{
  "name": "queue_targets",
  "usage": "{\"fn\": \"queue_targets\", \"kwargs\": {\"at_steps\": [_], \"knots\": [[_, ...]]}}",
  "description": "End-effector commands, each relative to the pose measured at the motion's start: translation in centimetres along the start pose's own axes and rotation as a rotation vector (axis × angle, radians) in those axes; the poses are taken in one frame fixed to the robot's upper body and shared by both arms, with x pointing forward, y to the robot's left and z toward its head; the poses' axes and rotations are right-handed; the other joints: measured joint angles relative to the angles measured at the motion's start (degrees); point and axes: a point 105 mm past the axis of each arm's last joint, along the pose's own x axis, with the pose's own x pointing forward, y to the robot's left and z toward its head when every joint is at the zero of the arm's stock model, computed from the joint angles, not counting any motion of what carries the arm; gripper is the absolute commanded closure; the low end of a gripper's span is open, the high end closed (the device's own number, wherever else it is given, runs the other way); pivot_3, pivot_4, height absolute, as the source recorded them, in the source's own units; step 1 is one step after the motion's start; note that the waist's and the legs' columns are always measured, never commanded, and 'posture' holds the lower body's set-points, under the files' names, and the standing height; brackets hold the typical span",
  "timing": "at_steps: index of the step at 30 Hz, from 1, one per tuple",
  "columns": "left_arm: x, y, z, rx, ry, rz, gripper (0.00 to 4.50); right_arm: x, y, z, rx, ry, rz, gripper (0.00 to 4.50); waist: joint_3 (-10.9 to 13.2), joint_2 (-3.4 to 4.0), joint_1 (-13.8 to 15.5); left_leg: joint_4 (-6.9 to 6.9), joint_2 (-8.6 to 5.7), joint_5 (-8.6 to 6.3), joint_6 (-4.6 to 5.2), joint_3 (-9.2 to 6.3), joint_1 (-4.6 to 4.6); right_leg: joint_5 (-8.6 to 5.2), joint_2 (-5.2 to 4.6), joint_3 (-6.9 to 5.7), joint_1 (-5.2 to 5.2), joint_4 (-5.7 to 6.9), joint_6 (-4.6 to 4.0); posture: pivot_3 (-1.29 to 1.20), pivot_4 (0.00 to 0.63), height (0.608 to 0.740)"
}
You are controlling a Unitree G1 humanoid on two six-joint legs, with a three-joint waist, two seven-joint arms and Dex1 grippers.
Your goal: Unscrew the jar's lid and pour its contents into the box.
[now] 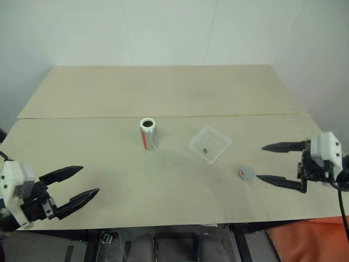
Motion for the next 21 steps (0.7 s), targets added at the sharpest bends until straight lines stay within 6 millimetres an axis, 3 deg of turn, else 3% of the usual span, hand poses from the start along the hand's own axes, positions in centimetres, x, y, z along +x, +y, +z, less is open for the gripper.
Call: {"fn": "queue_targets", "kwargs": {"at_steps": [1, 9, 14, 21], "knots": [[0.4, -0.7, 0.7, 0.062, -0.001, -0.004, 0.05, 0.6, 0.0, 0.0, -0.015, 0.010, 0.046, 0.00, 0.0, 0.00, 0.0, 0.00, -0.01, -0.02, 0.00, 0.01, -0.01, 0.04, -0.01, 0.00, 0.00, 0.00, 0.08, 0.00, 0.150, 0.740], [-1.3, 0.6, 0.7, 0.111, 0.051, 0.115, 0.05, 1.6, -0.5, -1.1, -0.010, 0.044, 0.055, 0.00, 0.0, 0.00, 0.0, 0.00, 0.00, -0.07, 0.00, 0.05, -0.05, 0.16, -0.01, 0.01, -0.10, 0.02, 0.28, 0.00, 0.150, 0.740], [-1.1, -0.2, 0.4, 0.101, 0.109, 0.068, 0.05, 2.4, -0.8, -1.4, 0.002, 0.034, 0.044, 0.00, 0.0, 0.00, -0.1, 0.00, 0.01, -0.06, -0.01, 0.06, -0.02, 0.15, -0.01, 0.01, -0.10, 0.02, 0.26, 0.00, 0.150, 0.740], [-0.7, 0.7, 0.4, 0.121, 0.096, 0.076, 0.05, 3.9, -0.3, -0.5, 0.030, -0.023, 0.123, 0.00, 0.0, 0.03, -0.2, -0.01, 0.01, -0.06, -0.02, 0.08, -0.04, 0.15, 0.00, 0.01, -0.14, 0.03, 0.26, 0.00, 0.150, 0.740]]}}
